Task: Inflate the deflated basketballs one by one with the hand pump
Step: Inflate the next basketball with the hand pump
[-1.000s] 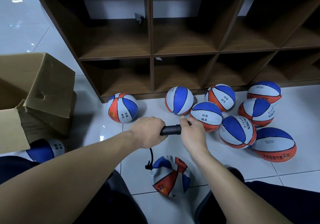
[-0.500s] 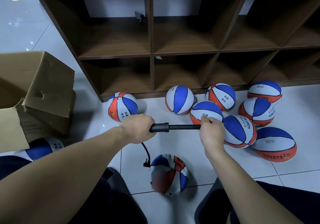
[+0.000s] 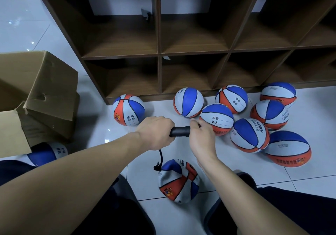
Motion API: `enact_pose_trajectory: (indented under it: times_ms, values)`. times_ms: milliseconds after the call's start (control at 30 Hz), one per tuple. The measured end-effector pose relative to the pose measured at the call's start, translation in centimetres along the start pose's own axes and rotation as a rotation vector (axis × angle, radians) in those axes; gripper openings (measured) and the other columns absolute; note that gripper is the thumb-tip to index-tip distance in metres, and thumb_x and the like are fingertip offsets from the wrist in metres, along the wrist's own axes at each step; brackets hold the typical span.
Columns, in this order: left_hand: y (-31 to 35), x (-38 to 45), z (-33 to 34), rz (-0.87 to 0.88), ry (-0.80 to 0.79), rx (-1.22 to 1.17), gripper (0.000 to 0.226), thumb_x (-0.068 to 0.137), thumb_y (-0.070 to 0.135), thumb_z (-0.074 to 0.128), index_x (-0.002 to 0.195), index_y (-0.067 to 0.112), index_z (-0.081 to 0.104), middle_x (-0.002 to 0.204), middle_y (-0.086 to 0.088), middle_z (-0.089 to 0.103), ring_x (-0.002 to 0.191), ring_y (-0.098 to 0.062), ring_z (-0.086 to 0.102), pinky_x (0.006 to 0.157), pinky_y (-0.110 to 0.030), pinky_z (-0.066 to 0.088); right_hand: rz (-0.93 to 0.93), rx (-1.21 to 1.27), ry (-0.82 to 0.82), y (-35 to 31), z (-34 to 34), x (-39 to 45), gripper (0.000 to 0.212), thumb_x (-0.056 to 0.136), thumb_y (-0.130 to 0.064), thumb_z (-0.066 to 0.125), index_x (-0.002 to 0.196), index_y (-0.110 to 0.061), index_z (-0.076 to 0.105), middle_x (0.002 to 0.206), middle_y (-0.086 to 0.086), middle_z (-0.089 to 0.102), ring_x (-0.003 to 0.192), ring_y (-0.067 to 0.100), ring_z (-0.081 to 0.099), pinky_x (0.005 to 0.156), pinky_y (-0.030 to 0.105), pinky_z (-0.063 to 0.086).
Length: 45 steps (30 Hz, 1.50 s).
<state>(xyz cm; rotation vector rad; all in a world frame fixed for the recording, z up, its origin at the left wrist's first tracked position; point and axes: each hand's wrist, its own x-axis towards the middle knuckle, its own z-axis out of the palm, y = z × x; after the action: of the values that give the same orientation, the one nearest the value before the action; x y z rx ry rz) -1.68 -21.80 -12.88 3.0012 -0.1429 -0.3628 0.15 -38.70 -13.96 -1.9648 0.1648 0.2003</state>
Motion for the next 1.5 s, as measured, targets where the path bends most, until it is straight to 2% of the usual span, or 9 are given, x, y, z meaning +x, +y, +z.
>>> enact_pose_trajectory:
  times_ms: [200,300,367,500,600,767,933,1233,1500]
  values:
    - [-0.7,0.0,0.5,0.036,-0.006,-0.004,0.019,0.098,0.041,0.057,0.086,0.027,0.061,0.072,0.004,0.06,0.068,-0.023,0.061,0.06,-0.034,0.05,0.055,0.018,-0.031,0.6,0.3,-0.1,0.037,0.107,-0.029,0.053,0.073,-0.016,0.05,0.071,-0.003,0.049,0.07,0.019,0.047,0.065,0.035,0.039]
    - [-1.3,0.0,0.7,0.04,-0.012,-0.073,0.025,0.099,0.044,0.058,0.081,0.027,0.059,0.069,0.005,0.06,0.065,-0.02,0.06,0.056,-0.032,0.047,-0.012,-0.049,-0.047,0.5,-0.4,0.6,0.035,0.106,-0.029,0.055,0.076,-0.012,0.054,0.068,-0.005,0.051,0.064,0.015,0.045,0.061,0.032,0.038]
    - [-2.4,-0.2,0.7,0.011,-0.034,-0.118,0.029,0.099,0.046,0.058,0.076,0.027,0.057,0.067,0.005,0.061,0.062,-0.018,0.06,0.055,-0.03,0.044,-0.054,-0.1,0.01,0.6,-1.8,1.6,0.04,0.105,-0.027,0.057,0.069,-0.012,0.047,0.06,-0.006,0.043,0.059,0.015,0.038,0.059,0.035,0.034]
    - [-4.4,-0.6,0.7,-0.05,-0.088,-0.138,0.031,0.099,0.043,0.061,0.072,0.028,0.055,0.065,0.006,0.06,0.059,-0.015,0.057,0.055,-0.028,0.039,0.101,-0.003,0.092,1.3,-4.6,3.9,0.043,0.102,-0.027,0.058,0.066,-0.018,0.036,0.06,-0.001,0.034,0.062,0.021,0.032,0.06,0.037,0.031]
    - [-4.0,-0.6,1.0,-0.059,-0.087,-0.112,0.031,0.099,0.046,0.06,0.074,0.028,0.057,0.067,0.006,0.062,0.061,-0.017,0.06,0.056,-0.029,0.045,0.154,0.053,0.124,1.5,-4.6,3.9,0.045,0.101,-0.021,0.057,0.064,-0.02,0.031,0.058,-0.004,0.029,0.061,0.021,0.027,0.059,0.037,0.026]
    - [-2.8,-0.4,1.1,-0.062,-0.064,-0.053,0.029,0.099,0.046,0.057,0.079,0.025,0.061,0.068,0.004,0.063,0.065,-0.022,0.064,0.062,-0.037,0.057,0.107,-0.019,0.17,1.6,-2.8,2.2,0.037,0.1,-0.021,0.055,0.067,-0.011,0.042,0.061,0.0,0.043,0.062,0.023,0.04,0.061,0.039,0.039]
    - [-1.1,-0.4,0.8,-0.038,-0.034,-0.03,0.028,0.101,0.045,0.057,0.082,0.025,0.06,0.07,0.005,0.06,0.062,-0.017,0.057,0.051,-0.029,0.038,0.058,-0.006,0.135,1.0,-1.6,1.1,0.042,0.103,-0.022,0.055,0.065,-0.018,0.039,0.059,-0.006,0.042,0.063,0.022,0.039,0.063,0.038,0.037]
    - [0.3,-0.3,0.6,-0.008,-0.037,-0.048,0.03,0.1,0.047,0.057,0.082,0.024,0.061,0.072,0.003,0.061,0.064,-0.021,0.059,0.055,-0.032,0.043,0.048,-0.007,-0.024,0.7,-0.1,0.0,0.037,0.105,-0.022,0.052,0.069,-0.018,0.045,0.065,-0.006,0.044,0.066,0.02,0.042,0.062,0.035,0.035]
    - [-0.2,0.0,0.9,0.018,-0.029,-0.085,0.029,0.1,0.048,0.057,0.083,0.025,0.062,0.071,0.004,0.062,0.066,-0.021,0.061,0.056,-0.033,0.048,0.033,-0.038,-0.055,0.5,-0.8,0.7,0.039,0.104,-0.022,0.054,0.066,-0.022,0.046,0.06,-0.011,0.041,0.062,0.017,0.04,0.06,0.031,0.035]
